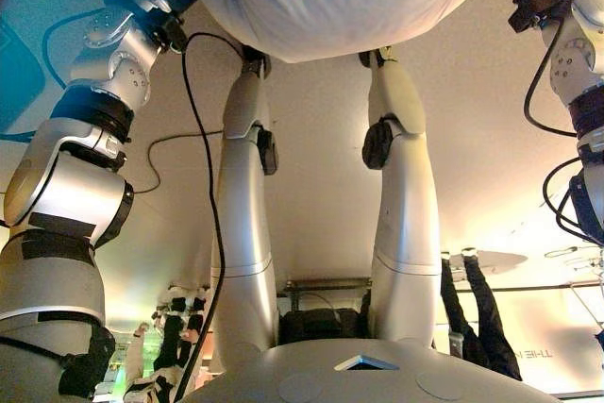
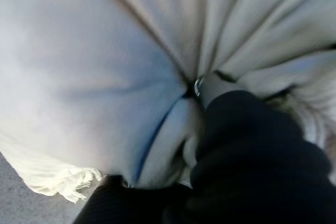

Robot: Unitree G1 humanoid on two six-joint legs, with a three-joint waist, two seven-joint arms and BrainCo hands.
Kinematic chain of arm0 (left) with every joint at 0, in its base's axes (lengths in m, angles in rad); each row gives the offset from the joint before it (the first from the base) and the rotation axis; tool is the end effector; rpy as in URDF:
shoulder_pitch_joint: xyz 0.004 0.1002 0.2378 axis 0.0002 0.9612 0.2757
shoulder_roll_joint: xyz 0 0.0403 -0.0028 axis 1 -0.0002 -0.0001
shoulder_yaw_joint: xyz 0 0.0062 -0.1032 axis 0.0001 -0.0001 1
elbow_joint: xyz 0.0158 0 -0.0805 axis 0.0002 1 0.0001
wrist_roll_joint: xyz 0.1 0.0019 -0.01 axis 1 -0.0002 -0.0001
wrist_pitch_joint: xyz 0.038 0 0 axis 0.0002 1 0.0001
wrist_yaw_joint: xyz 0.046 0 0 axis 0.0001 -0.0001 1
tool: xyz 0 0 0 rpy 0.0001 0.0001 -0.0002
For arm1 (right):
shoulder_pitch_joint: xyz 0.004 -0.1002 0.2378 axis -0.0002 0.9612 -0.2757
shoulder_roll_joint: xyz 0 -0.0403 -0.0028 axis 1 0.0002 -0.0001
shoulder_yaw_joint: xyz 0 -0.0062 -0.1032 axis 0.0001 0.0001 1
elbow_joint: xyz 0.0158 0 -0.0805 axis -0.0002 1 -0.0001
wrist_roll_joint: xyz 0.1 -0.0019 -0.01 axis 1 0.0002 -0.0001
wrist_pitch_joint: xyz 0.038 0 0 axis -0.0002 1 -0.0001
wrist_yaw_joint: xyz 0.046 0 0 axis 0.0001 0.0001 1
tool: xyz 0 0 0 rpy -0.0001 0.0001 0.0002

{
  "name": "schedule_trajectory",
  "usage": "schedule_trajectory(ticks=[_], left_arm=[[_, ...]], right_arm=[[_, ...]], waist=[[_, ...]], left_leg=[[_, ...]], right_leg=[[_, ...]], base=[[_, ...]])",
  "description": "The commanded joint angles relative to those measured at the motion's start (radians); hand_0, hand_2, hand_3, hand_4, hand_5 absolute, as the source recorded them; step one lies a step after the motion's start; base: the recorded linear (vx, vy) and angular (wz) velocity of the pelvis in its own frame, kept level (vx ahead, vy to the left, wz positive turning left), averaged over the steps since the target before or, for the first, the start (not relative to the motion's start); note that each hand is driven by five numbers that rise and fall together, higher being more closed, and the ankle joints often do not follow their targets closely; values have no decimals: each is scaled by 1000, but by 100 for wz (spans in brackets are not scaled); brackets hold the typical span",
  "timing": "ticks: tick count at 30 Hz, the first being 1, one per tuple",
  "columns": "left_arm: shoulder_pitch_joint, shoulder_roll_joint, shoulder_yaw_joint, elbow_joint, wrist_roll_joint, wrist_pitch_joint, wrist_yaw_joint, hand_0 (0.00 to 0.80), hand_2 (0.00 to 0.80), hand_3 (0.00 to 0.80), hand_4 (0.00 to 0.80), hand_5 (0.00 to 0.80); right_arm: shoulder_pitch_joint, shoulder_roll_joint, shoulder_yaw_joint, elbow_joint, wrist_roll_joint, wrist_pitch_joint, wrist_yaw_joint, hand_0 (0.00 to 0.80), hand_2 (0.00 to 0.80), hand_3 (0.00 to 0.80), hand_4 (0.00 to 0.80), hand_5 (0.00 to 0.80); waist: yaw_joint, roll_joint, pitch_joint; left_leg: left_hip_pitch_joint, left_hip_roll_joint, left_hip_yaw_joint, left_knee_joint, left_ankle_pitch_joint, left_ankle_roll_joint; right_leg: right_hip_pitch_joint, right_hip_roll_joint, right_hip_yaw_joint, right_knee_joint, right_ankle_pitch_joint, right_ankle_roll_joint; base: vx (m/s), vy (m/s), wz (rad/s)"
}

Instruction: Pick up the cushion and take it to the sofa

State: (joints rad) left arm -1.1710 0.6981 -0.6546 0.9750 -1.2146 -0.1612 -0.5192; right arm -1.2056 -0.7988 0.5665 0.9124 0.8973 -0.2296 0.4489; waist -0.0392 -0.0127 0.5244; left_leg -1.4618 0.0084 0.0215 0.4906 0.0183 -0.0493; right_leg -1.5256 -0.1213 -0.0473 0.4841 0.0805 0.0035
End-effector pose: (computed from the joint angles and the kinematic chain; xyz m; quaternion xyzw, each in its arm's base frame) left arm 0.3602 0.2340 0.2266 -0.0556 -0.1319 -0.2469 0.9584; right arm 0.3487 -0.2543 0.2683 -0.1063 -0.1938 0.1915 0.9563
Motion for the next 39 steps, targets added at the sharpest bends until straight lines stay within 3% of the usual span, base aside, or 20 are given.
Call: schedule_trajectory(ticks=[1, 7, 13, 17, 21, 27, 34, 39], left_arm=[[-17, -107, 41, -148, -82, -31, -147, 800, 800, 800, 800, 800], [138, -151, 81, -204, -119, -66, -182, 800, 800, 800, 800, 800], [452, -234, 130, -336, -11, -180, -183, 800, 800, 800, 800, 800], [635, -275, 180, -473, 40, -187, -151, 800, 800, 800, 800, 800], [782, -298, 253, -609, 69, -175, -114, 800, 800, 800, 800, 800], [917, -323, 310, -774, 108, -169, -67, 800, 800, 800, 800, 800], [1030, -345, 365, -936, 162, -227, -33, 800, 800, 800, 800, 800], [1117, -365, 433, -1073, 233, -285, 48, 800, 800, 800, 800, 800]], right_arm=[[-79, 69, 54, -127, 81, -34, 71, 800, 800, 800, 800, 800], [71, 74, -18, -173, 87, -56, 78, 800, 800, 800, 800, 800], [393, 109, -143, -383, 44, -136, 35, 800, 800, 800, 800, 800], [626, 178, -259, -525, -26, -161, 10, 800, 800, 800, 800, 800], [825, 280, -367, -647, -90, -151, 4, 800, 800, 800, 800, 800], [982, 339, -436, -752, -161, -127, 26, 800, 800, 800, 800, 800], [1090, 391, -468, -896, -185, -156, 83, 800, 800, 800, 800, 800], [1161, 429, -503, -1051, -120, -138, 144, 800, 800, 800, 800, 800]], waist=[[-5, 50, -4], [-3, 50, -4], [3, 40, -4], [9, 24, -4], [25, 2, -4], [46, 2, -116], [57, -3, -269], [72, 3, -372]], left_leg=[[57, -20, -79, -32, -46, -65], [148, -11, -83, -53, -23, -71], [328, 18, -69, -39, -7, -75], [540, 22, -38, -49, -18, -55], [808, 2, -12, -119, -37, -27], [1044, -20, -10, -212, -60, 7], [1288, -7, -17, -345, -54, 8], [1424, 6, -15, -417, -61, 8]], right_leg=[[114, 11, -7, -55, -59, 133], [206, 12, -1, -78, -43, 130], [381, -1, -6, -47, -38, 121], [582, -22, -44, -50, -44, 118], [849, -35, -100, -110, -62, 119], [1084, -47, -125, -180, -95, 110], [1356, -39, -142, -317, -100, 106], [1506, -22, -154, -391, -112, 97]], base=[[-30, -17, 0], [-37, -27, -5], [-41, -49, -5], [-3, -90, 3], [90, -70, 11], [93, 29, -2], [155, -17, 4], [277, -27, 2]])
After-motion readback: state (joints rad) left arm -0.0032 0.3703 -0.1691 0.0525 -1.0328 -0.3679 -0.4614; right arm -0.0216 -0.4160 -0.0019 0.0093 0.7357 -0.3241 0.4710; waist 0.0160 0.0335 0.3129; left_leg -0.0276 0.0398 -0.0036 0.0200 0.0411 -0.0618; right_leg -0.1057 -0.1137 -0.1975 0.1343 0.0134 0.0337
